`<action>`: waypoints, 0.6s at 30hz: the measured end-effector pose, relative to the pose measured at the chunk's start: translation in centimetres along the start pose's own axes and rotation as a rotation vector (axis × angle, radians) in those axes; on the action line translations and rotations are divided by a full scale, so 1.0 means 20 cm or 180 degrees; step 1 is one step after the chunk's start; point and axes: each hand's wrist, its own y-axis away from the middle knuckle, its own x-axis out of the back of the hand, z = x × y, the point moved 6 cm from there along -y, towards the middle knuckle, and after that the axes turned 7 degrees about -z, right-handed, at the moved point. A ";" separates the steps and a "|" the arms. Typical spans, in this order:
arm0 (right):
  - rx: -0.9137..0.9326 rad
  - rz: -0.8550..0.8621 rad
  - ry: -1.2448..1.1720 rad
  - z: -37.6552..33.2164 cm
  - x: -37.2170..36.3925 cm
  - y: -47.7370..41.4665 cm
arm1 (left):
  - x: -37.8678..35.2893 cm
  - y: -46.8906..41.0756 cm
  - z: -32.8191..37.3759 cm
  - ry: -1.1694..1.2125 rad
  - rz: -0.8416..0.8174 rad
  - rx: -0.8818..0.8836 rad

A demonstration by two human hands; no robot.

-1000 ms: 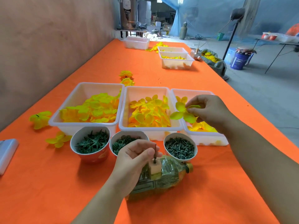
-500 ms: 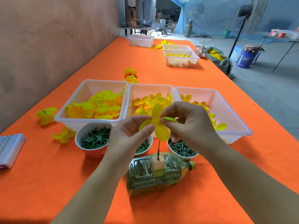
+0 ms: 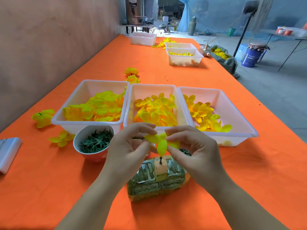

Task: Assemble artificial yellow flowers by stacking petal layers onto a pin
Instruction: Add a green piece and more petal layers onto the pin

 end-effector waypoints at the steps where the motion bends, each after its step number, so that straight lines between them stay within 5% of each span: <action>1: 0.0035 0.0030 0.0003 0.01 0.00 0.02 | 0.00 0.01 -0.03 0.0336 0.0026 0.0223; 9: -0.0176 -0.0167 -0.0709 0.06 -0.05 0.07 | -0.02 0.00 -0.11 0.0782 0.0079 0.0994; 13: -0.1376 0.0271 -0.1156 0.12 -0.01 0.07 | -0.01 0.00 -0.11 0.0765 0.0131 0.1071; 18: -0.2760 -0.0758 -0.1942 0.12 -0.14 0.10 | -0.03 0.01 -0.10 0.0677 0.0138 0.1057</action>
